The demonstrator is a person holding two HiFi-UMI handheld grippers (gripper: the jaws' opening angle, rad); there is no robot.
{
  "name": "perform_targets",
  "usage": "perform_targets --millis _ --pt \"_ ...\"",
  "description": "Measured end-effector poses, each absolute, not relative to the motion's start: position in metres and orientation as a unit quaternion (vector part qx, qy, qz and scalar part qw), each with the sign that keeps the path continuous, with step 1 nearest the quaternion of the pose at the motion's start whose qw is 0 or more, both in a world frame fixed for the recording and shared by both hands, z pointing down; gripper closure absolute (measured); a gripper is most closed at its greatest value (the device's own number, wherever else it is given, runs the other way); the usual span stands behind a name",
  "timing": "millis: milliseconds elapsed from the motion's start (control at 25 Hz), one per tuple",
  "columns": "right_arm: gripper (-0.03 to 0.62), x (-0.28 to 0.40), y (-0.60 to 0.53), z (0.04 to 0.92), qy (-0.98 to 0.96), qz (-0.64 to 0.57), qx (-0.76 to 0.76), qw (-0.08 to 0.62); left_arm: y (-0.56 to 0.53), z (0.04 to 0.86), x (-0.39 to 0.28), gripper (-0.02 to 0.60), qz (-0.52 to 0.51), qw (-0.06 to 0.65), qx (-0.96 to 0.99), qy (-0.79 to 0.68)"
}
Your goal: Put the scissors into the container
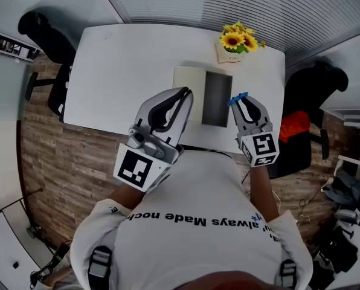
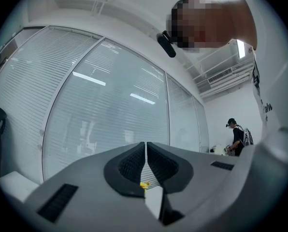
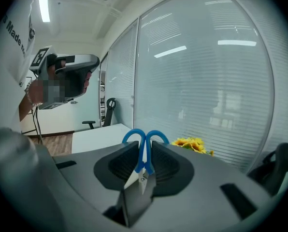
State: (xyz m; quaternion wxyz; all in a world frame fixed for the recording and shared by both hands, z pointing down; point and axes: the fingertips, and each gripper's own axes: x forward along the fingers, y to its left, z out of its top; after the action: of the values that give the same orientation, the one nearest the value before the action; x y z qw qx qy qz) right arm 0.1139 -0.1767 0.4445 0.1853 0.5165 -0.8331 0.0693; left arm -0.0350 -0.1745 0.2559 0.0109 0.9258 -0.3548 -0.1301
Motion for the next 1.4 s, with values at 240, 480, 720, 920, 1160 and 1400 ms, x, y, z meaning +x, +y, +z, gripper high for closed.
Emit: perform_targets --millis 240,480,720,920,1160,1400 --pt "0.502 0.111 -0.18 0.463 -0.832 0.083 0.513 0.195 -0.175 0.259 -0.036 0.551 -0.129 0.014 0.927 -0.352" --pt "0.502 0.106 -0.183 0.482 -0.831 0.091 0.506 0.211 -0.177 0.262 -0.044 0.551 -0.129 0.015 0.924 -0.36" --pt "0.502 0.103 -0.185 0.502 -0.831 0.104 0.499 0.224 -0.179 0.265 -0.053 0.551 -0.125 0.017 0.92 -0.372" --pt "0.502 0.103 -0.186 0.517 -0.827 0.114 0.497 0.237 -0.182 0.267 -0.055 0.551 -0.123 0.019 0.919 -0.374" --pt "0.502 0.105 -0.186 0.531 -0.824 0.127 0.493 0.248 -0.182 0.269 -0.052 0.551 -0.117 0.021 0.922 -0.37" --pt "0.502 0.102 -0.185 0.545 -0.822 0.134 0.486 0.265 -0.181 0.268 -0.052 0.551 -0.117 0.02 0.922 -0.369"
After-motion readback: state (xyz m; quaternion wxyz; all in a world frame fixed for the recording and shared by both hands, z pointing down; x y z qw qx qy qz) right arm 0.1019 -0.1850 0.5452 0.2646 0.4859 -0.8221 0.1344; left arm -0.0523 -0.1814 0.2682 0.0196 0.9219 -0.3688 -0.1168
